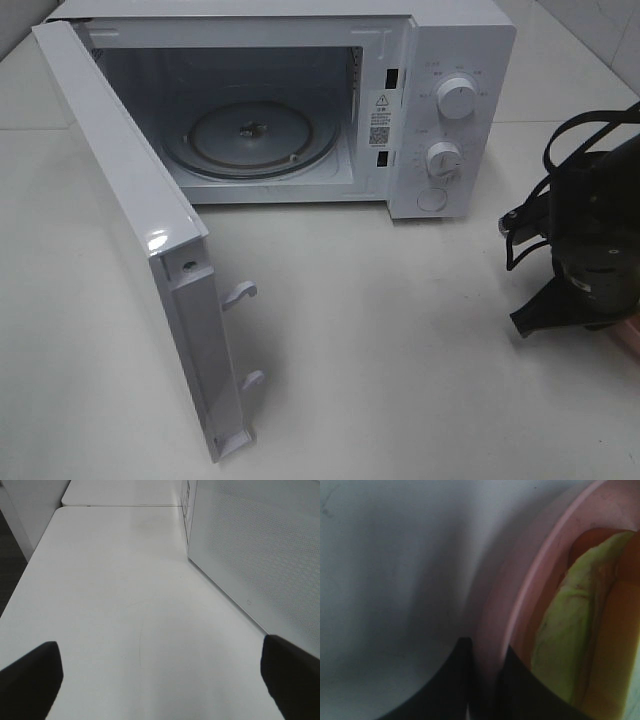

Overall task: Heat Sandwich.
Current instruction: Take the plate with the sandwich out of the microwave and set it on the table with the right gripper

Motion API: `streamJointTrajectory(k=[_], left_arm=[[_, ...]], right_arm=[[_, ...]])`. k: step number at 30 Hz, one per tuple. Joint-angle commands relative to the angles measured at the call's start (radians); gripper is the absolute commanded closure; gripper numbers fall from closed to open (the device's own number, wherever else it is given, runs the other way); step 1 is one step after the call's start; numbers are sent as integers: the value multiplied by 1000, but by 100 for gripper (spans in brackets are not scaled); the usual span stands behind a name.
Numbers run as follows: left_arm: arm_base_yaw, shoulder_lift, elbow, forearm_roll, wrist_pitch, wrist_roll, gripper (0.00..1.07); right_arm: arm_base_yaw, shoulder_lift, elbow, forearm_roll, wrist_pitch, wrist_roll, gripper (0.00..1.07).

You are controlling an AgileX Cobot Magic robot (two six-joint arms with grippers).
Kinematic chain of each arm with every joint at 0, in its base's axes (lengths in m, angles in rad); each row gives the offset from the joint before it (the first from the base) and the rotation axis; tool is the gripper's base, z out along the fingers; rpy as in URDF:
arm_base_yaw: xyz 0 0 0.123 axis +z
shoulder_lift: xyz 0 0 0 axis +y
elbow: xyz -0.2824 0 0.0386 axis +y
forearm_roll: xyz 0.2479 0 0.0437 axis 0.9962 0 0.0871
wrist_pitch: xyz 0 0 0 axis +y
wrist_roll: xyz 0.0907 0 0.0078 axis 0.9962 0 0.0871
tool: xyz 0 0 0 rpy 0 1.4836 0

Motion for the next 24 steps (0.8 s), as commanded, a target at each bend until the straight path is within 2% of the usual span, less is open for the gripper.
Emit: streamJointTrajectory(k=[1, 13, 18, 22, 23, 24], left_arm=[[1, -23, 2, 2, -8, -9, 3], [1, -23, 2, 2, -8, -9, 3], [1, -23, 2, 2, -8, -9, 3], [1, -23, 2, 2, -8, -9, 3], [1, -23, 2, 2, -8, -9, 3], [1, -23, 2, 2, -8, -9, 3]], right_arm=[[-5, 20, -2, -29, 19, 11, 106], [-5, 19, -2, -17, -6, 2, 103], [-5, 19, -2, -17, -4, -5, 95], [-5, 14, -2, 42, 17, -76, 75], [-5, 14, -2, 42, 17, -76, 75], [-5, -1, -2, 75, 17, -115, 64]])
